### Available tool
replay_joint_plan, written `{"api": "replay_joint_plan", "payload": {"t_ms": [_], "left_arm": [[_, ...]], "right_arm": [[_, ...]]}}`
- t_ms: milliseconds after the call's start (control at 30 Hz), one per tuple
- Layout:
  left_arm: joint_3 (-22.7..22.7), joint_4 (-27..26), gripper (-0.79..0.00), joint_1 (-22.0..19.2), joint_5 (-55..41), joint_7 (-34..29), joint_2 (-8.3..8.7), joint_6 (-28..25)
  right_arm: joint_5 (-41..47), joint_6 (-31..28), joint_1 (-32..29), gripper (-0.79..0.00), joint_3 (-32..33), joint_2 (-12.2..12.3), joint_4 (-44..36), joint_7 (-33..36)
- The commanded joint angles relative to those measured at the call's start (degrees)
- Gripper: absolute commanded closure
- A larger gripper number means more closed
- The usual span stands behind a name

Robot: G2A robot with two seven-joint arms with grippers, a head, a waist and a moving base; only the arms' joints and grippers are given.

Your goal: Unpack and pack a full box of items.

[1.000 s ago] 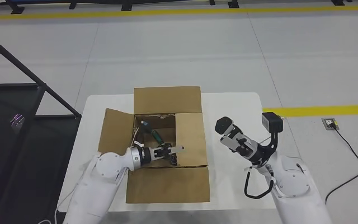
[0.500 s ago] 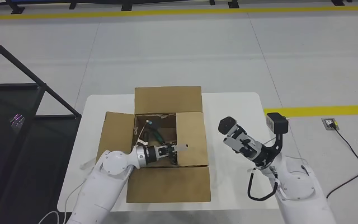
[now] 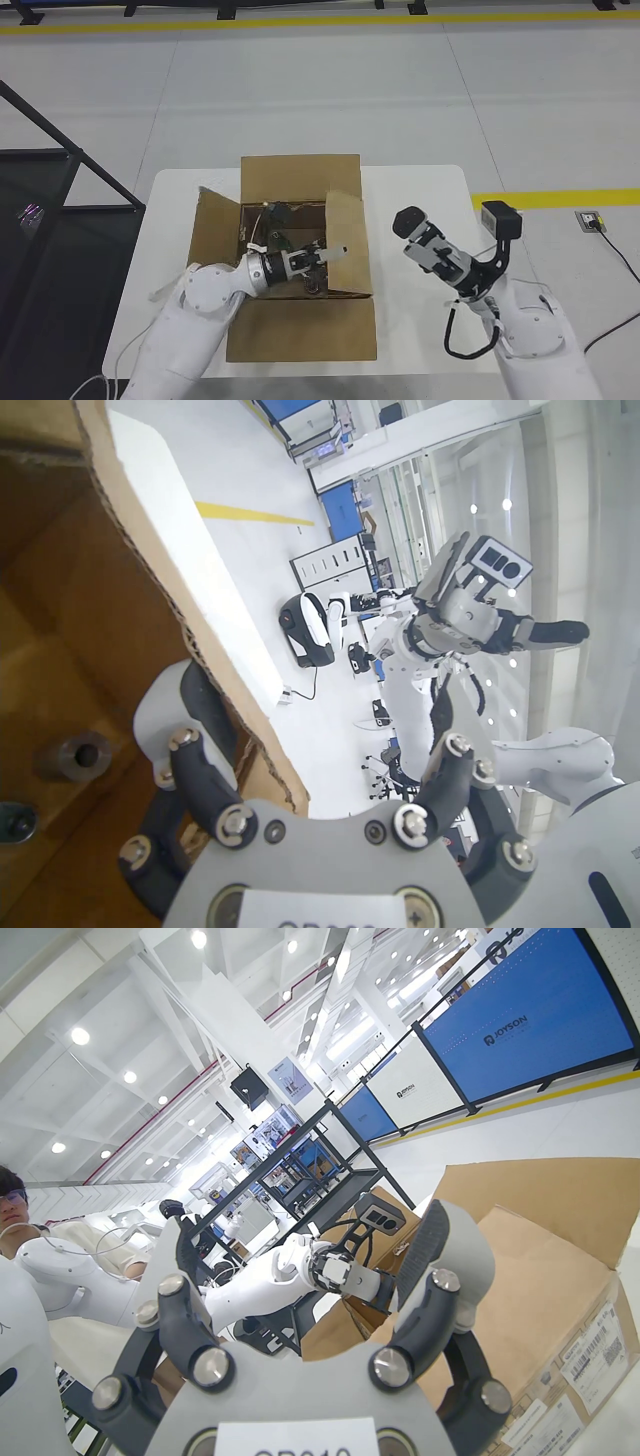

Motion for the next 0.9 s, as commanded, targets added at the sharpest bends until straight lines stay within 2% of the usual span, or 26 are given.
{"api": "replay_joint_plan", "payload": {"t_ms": [0, 133, 467, 667, 867], "left_arm": [[1.6, -0.9, -0.785, -0.6, 1.0, 1.9, -0.39, 1.0], [5.7, 0.3, -0.785, -3.1, 2.8, 5.0, -1.53, 2.8], [16.8, 9.3, -0.785, -11.7, 4.8, 11.3, -5.93, 7.1], [21.9, 12.9, -0.785, -15.0, 8.3, 13.7, -8.30, 10.1], [24.0, 15.4, -0.785, -16.4, 10.3, 14.6, -9.77, 11.0]], "right_arm": [[-0.1, -0.4, -0.8, -0.785, 0.7, 0.1, -0.4, -0.8], [0.1, -1.5, -3.6, -0.785, 3.3, 0.5, -1.8, -3.2], [1.0, -2.2, -11.2, -0.785, 8.8, 1.2, -4.9, -7.5], [1.4, -2.6, -12.2, -0.785, 9.4, 1.5, -5.1, -8.0], [1.7, -2.8, -11.7, -0.785, 9.0, 1.7, -4.4, -7.9]]}}
